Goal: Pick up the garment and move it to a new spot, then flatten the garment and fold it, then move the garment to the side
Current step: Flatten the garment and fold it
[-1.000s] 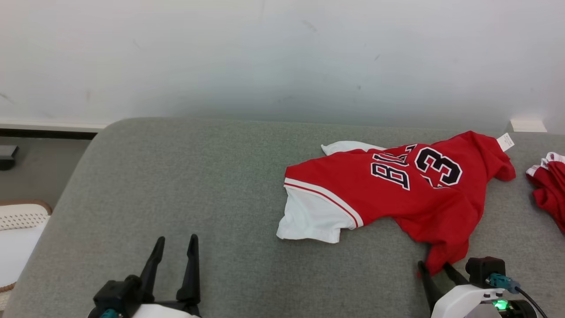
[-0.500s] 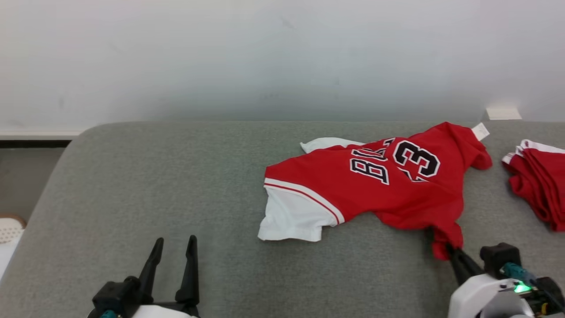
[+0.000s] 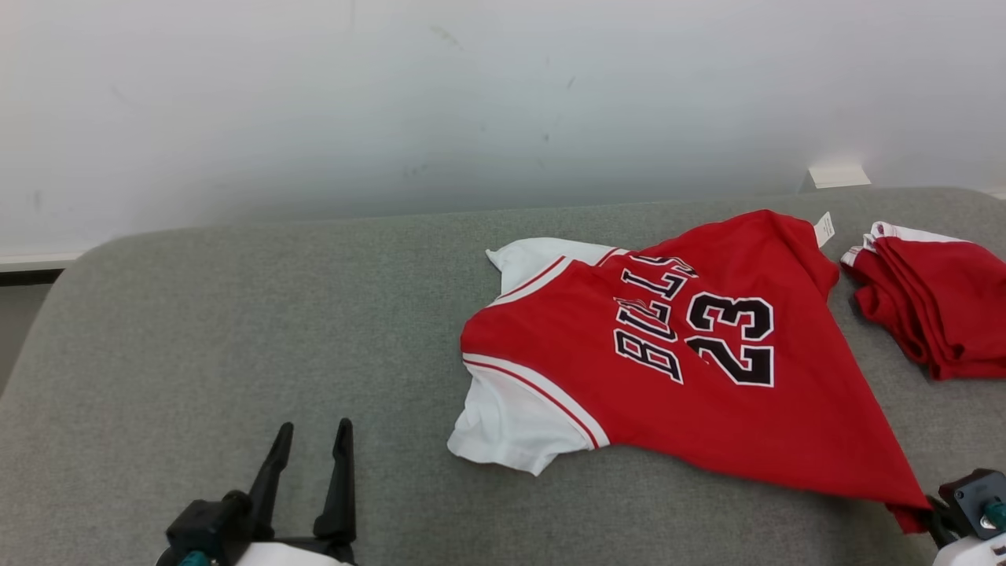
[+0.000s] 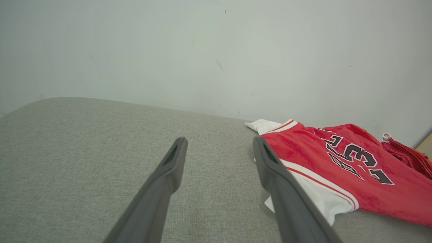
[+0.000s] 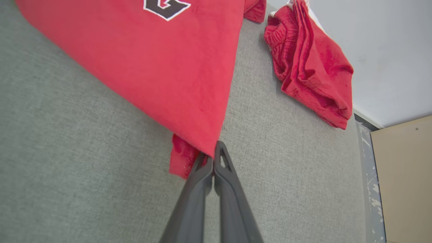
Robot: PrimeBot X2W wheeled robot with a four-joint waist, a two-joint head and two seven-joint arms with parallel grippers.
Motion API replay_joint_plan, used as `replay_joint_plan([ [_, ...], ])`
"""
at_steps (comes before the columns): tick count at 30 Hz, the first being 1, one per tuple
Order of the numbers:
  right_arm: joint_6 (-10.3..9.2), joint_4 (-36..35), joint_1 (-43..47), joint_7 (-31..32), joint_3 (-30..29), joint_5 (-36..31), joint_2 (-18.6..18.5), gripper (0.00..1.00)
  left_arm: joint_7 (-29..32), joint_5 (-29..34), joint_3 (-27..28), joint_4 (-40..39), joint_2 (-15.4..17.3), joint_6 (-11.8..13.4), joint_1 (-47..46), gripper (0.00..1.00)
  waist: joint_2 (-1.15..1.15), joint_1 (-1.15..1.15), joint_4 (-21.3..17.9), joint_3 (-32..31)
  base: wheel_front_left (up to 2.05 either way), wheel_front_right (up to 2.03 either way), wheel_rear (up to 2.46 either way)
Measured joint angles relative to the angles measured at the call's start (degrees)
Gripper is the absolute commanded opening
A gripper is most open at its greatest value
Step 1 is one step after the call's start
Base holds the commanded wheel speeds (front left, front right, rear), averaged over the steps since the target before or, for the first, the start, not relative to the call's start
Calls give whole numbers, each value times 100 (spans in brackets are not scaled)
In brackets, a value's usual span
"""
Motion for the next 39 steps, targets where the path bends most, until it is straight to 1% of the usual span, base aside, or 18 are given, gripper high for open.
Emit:
replay_joint_plan([
  [3, 0, 203, 70, -37, 70, 68, -69, 0, 0, 14, 1, 24, 0, -4, -12, 100, 0, 0, -9, 25, 0, 0, 0],
  [4, 0, 336, 69, -114, 91, 103, -53, 17, 0, 14, -1, 40, 0, -8, -18, 100, 0, 0, -6, 28, 0, 0, 0],
  [5, 0, 474, 65, -199, 103, 143, -3, 46, 0, 14, -4, 48, 0, -9, -22, 100, 0, 0, -2, 31, 0, 0, 0],
  [6, 0, 626, 62, -278, 121, 156, 51, 96, 0, 14, -10, 60, -1, -10, -30, 100, 0, 0, 6, 31, 0, 0, 0],
  [7, 0, 889, 48, -405, 93, 156, 146, 100, 0, 14, -27, 86, 0, -34, -48, 100, 0, 0, 32, 29, 0, 0, 0],
  [8, 0, 889, 48, -405, 93, 156, 146, 100, 0, 14, -27, 86, 0, -34, -48, 100, 0, 0, 32, 29, 0, 0, 0],
  [9, 0, 982, -19, -582, -7, 158, 283, 100, 0, 19, -13, 107, -1, -37, -53, 100, 0, 0, 43, 11, 0, 0, 0],
  [12, 0, 918, -149, -747, -223, 192, 452, 100, 0, 35, 23, 123, 2, -49, -59, 100, 0, 0, 47, -30, 0, 0, 0],
  [14, 0, 686, -142, -784, -281, 319, 648, 100, 0, 45, 25, 138, -1, -51, -58, 100, 0, 0, 50, -73, 0, 0, 0],
  [18, 0, 66, -125, -1100, -520, 288, 1036, 100, 0, 48, 44, 152, 3, -51, -30, 100, 0, 0, 14, -157, 0, 0, 0],
  [22, 0, -260, -43, -1749, -709, 212, 1570, 100, 2, 51, -27, 205, 8, -74, -40, 100, 0, 0, -25, -192, 0, 0, 0],
  [24, 0, -266, -43, -2123, -881, 198, 1814, 100, 112, 111, -180, 332, 59, -138, -86, 100, 0, 0, -31, -186, 0, 0, 0],
  [26, -1, -233, -43, -2431, -898, 212, 2022, 100, 281, 114, -323, 437, 99, -200, -249, 100, 0, 1, -45, -171, 0, 0, 0],
  [29, 0, -96, -76, -2753, -821, 197, 2102, 100, 599, 119, -508, 614, 193, -263, -528, 100, 0, 0, -108, -141, 0, 0, 0],
  [32, 0, 75, -182, -2926, -740, 196, 2182, 100, 944, 107, -719, 836, 255, -314, -720, 100, 0, 1, -217, -105, 0, 0, 0],
  [39, 0, 388, -355, -3101, -614, 241, 2249, 100, 1718, -75, -1195, 1325, 466, -375, -1034, 100, 0, 1, -555, 36, 0, 0, 0],
])
